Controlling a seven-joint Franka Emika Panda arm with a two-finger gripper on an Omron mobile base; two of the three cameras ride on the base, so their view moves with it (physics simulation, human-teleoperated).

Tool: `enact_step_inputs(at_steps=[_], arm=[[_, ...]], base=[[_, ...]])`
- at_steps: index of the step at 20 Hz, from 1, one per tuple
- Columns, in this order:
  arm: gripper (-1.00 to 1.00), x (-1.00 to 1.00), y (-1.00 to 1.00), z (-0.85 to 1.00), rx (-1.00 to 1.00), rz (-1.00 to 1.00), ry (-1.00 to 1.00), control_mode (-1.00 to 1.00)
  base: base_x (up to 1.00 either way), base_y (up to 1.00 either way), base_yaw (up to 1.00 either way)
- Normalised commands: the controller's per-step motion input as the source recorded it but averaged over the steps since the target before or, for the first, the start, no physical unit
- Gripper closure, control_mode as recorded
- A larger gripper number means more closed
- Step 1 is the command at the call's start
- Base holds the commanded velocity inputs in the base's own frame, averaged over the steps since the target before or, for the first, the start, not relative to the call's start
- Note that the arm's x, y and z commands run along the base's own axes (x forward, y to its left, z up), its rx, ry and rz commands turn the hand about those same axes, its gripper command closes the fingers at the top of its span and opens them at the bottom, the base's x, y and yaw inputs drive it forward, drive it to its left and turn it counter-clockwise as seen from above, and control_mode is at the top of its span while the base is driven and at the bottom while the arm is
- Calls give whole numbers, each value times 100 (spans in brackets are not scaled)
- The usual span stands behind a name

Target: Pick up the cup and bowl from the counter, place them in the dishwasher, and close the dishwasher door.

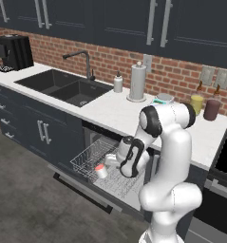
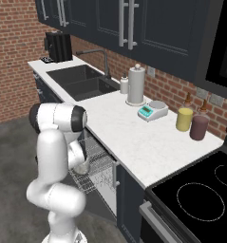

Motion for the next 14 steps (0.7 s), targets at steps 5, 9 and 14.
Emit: enact_step_inputs(at_steps=[5, 9, 14], arm=[[100, 26, 1, -20, 0, -8, 0, -100], [100, 25, 5, -30, 0, -6, 0, -100], [100, 25, 0, -40, 0, -3, 0, -100]], base=[[0, 0, 0], [0, 0, 0], [0, 0, 0]])
